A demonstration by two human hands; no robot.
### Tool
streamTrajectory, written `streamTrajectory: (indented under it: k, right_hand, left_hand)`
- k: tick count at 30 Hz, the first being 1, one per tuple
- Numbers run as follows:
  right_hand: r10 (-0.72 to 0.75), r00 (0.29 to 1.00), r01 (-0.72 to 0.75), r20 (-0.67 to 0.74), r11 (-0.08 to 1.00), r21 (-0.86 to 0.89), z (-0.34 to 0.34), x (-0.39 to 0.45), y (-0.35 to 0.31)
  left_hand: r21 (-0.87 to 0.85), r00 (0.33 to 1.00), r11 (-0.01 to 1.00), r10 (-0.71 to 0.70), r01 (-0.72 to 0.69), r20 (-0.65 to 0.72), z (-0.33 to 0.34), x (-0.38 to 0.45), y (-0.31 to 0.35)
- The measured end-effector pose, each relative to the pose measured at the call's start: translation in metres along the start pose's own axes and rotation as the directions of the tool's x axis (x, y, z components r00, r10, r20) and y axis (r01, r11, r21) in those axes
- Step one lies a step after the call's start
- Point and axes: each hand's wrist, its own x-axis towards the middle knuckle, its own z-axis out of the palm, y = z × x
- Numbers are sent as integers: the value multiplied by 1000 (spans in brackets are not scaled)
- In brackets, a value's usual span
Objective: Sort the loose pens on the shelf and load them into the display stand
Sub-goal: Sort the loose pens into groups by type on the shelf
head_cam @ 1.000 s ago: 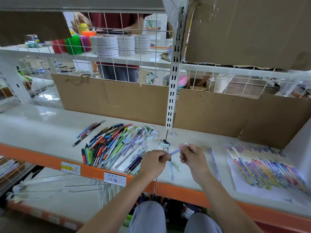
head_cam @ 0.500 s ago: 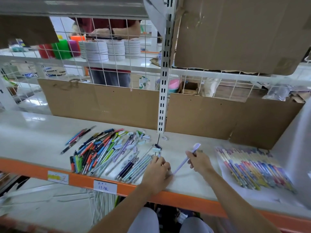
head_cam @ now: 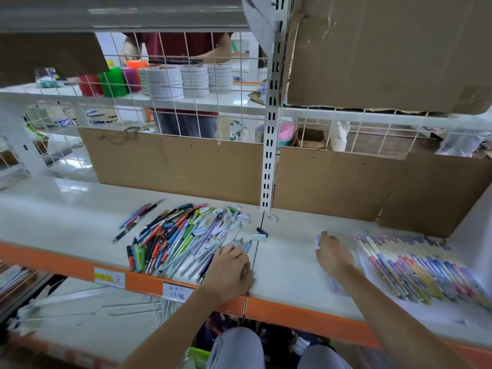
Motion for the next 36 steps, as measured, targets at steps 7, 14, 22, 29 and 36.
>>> streamTrajectory:
  k: [7,14,22,29,36]
  right_hand:
    - [-213,976,213,42,977,-1,10,-10,-44]
    - [-463,884,444,61,874,194,29,-8,-102]
    - [-606,794,599,39,793,113,46,21,-164]
    - [-653,742,670,148,730,-137,55,36,-182]
    - [-627,745,663,230,733,-152,45,35,-174]
  left_hand:
    - [-301,974,945,-176,128,-140,-8,-7,-28]
    - [-154,874,899,-435,409,-215,-22,7,-80]
    - [-73,897,915,-404,397,-183,-15,8,-84]
    - [-126,864,892,-451,434,-222,-11,8,-89]
    - [-7,851,860,-506,510,-142,-19,10,-86]
